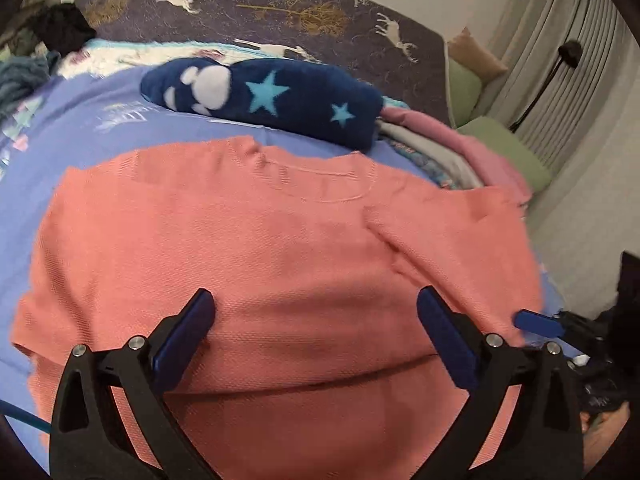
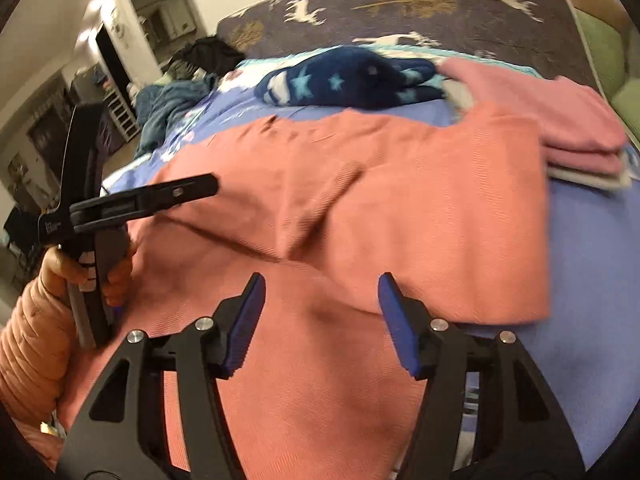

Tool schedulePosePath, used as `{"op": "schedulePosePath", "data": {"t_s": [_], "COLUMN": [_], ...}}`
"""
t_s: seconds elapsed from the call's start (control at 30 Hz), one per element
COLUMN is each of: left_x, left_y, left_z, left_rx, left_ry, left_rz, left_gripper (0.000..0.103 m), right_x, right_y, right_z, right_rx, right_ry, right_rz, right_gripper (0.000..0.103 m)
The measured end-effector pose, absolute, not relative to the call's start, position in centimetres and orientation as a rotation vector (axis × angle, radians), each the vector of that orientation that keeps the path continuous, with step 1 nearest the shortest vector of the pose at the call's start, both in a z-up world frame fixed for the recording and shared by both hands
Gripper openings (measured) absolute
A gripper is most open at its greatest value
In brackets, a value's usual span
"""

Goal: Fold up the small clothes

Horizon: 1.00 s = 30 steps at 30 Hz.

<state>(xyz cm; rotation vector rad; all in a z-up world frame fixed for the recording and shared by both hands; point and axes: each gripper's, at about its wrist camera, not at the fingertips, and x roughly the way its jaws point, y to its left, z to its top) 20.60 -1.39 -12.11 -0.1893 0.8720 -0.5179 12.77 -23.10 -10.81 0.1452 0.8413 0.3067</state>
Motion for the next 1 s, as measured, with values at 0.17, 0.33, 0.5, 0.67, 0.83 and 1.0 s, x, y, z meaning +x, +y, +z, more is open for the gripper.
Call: {"op": "schedulePosePath", "data": {"t_s": [0.17, 0.33, 0.5, 0.67, 0.83, 1.0], "left_x": [21.0, 21.1, 20.9, 21.0, 20.8, 20.6], "left_y": [-3.1, -1.6, 1.6, 0.9, -1.0, -1.2], "left_z": [-11.6, -11.8, -11.7, -12.2, -12.9, -12.8], "left_rx": [-0.290, -0.355, -0.466, -0.460, -0.397, -0.367], "left_ry": [0.906, 0.918, 0.919, 0.955, 0.982, 0.997], "left_rz": [-0.607, -0.550, -0.561, -0.615, -0.618, -0.596], "left_gripper": [0.101, 0.101, 0.101, 0.101, 0.101, 0.101], "right_x": [12.3, 14.3, 15.2, 11.8, 11.2, 10.5], "right_y": [-23.8, -21.6, -17.6, -16.2, -18.2, -18.3], "right_z": [-10.2, -10.9, -11.2, -10.3, -10.6, -10.5], "right_rx": [0.223, 0.304, 0.278, 0.093, 0.123, 0.115], "right_ry": [0.832, 0.882, 0.877, 0.828, 0.851, 0.847], "right_rz": [0.338, 0.415, 0.559, 0.638, 0.551, 0.535], "right_gripper": [0.060, 0.061, 0.059, 0.060, 0.060, 0.064]}}
